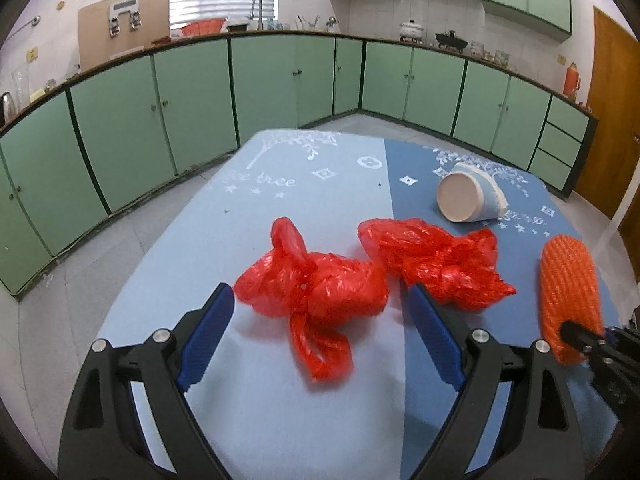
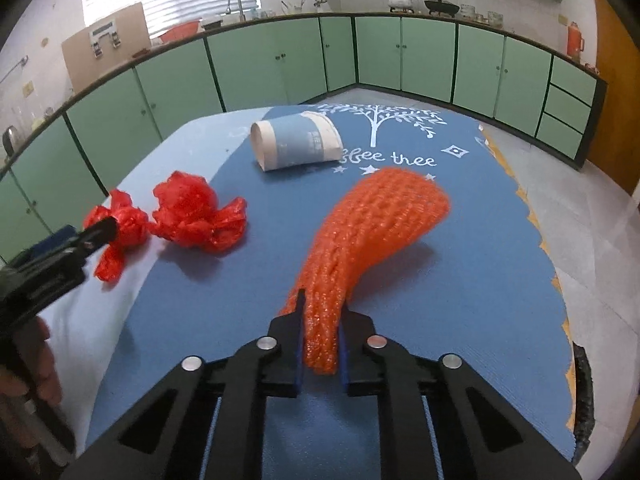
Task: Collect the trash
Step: 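Grasp a red plastic bag with the left gripper while the right holds the net, then carry the red bag and orange net over the bin and release both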
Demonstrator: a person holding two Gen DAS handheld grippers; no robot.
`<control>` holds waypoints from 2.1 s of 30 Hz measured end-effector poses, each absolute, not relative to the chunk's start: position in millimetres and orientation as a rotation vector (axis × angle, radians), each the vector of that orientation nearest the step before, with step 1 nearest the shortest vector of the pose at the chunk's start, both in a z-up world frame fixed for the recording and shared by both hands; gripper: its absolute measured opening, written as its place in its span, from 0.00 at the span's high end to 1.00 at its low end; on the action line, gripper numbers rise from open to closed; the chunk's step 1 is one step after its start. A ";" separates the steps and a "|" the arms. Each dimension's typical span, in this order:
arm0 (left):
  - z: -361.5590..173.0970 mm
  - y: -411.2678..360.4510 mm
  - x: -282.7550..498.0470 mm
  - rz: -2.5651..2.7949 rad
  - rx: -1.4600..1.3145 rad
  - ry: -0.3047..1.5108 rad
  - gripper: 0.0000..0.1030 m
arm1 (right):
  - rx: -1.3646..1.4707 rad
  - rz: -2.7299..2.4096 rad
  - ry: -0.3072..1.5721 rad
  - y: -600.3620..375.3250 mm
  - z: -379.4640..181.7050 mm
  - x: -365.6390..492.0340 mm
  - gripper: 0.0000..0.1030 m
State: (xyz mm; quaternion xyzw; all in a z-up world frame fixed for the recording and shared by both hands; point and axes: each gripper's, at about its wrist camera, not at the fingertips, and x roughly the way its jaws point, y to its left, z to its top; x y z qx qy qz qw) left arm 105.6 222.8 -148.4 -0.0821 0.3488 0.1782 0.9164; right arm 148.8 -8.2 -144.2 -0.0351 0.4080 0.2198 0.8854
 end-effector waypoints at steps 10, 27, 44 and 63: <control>-157.3 222.9 114.2 0.316 -0.241 0.761 0.70 | -0.047 0.444 0.827 -21.4 -134.9 152.0 0.88; -119.3 170.4 64.8 0.196 -0.240 0.697 0.73 | -0.022 0.461 0.741 -44.9 -95.7 134.4 0.88; -103.2 58.4 81.0 -0.105 -0.175 0.683 0.73 | 0.047 0.355 0.703 -125.7 -74.1 114.9 0.89; -128.2 -117.6 123.9 -0.492 -0.022 0.727 0.73 | 0.171 -0.045 0.731 -312.2 -101.7 88.1 0.89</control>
